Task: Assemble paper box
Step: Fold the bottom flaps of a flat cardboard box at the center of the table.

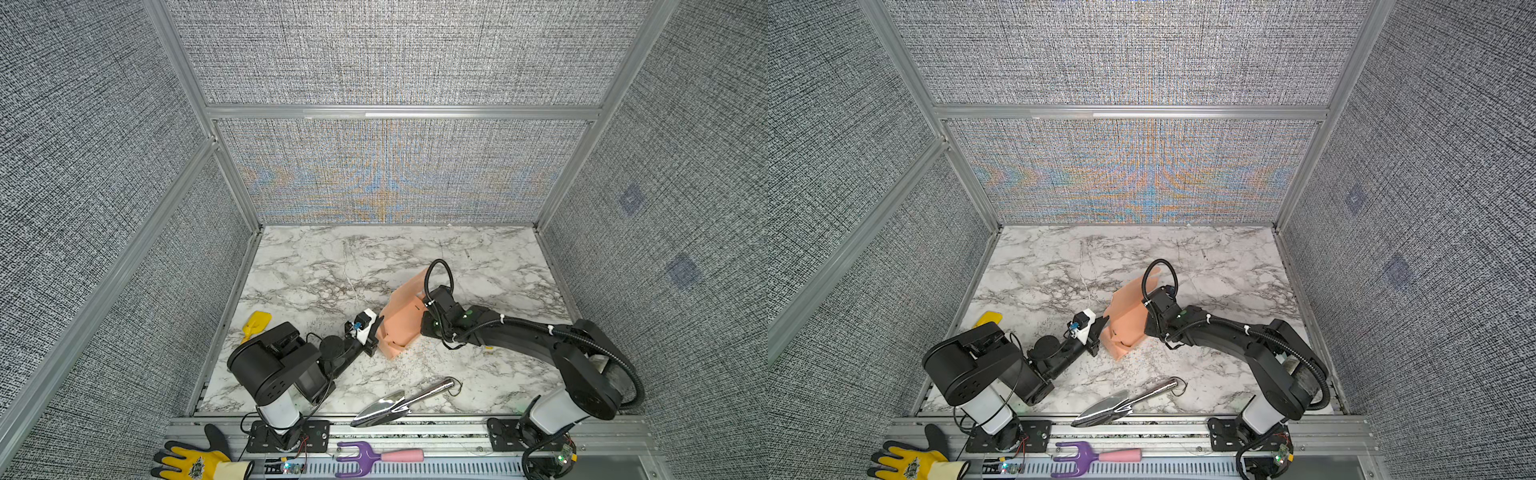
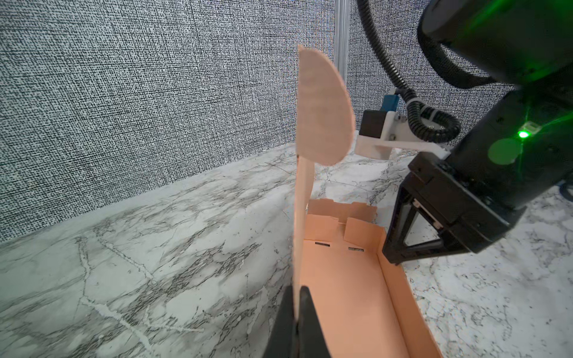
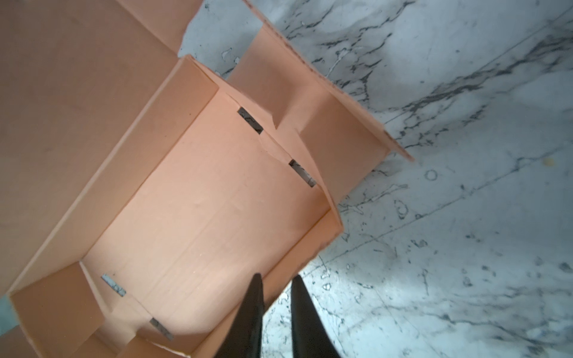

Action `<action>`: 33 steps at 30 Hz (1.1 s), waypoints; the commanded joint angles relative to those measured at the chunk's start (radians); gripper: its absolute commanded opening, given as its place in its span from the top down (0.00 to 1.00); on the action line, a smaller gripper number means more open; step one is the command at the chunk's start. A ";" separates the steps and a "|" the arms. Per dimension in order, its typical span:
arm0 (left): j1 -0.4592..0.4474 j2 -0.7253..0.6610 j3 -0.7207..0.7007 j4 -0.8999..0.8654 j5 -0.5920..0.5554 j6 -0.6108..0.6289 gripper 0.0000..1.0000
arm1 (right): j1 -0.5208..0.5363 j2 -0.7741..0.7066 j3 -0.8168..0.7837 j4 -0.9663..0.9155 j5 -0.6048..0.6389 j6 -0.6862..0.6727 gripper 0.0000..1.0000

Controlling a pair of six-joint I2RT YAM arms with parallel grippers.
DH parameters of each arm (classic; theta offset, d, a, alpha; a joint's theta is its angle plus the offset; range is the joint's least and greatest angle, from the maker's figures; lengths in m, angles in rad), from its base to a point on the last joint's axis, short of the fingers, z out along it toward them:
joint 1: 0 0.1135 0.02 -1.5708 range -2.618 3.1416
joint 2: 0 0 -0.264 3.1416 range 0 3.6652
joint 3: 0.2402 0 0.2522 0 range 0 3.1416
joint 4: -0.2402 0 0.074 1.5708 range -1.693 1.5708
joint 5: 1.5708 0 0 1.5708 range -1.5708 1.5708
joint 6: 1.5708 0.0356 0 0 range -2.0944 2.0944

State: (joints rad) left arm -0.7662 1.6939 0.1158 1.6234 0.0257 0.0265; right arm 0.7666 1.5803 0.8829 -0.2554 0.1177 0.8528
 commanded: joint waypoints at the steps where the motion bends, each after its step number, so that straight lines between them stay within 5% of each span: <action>1: -0.002 0.003 -0.003 0.149 -0.002 -0.002 1.00 | 0.007 0.003 0.004 -0.028 -0.008 -0.055 0.79; 13: -0.002 0.005 -0.016 0.154 -0.023 -0.008 1.00 | -0.010 -0.173 -0.070 0.029 0.050 -0.220 0.57; 23: -0.002 0.019 -0.011 0.154 -0.028 -0.005 1.00 | -0.186 -0.210 -0.096 0.062 -0.078 -0.372 0.57; 33: -0.002 0.012 -0.018 0.153 -0.030 -0.002 1.00 | -0.203 -0.099 -0.099 0.123 -0.185 -0.417 0.66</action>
State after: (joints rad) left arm -0.7681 1.7119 0.1001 1.6226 -0.0006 0.0231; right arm 0.5636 1.4685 0.7902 -0.1722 -0.0162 0.4568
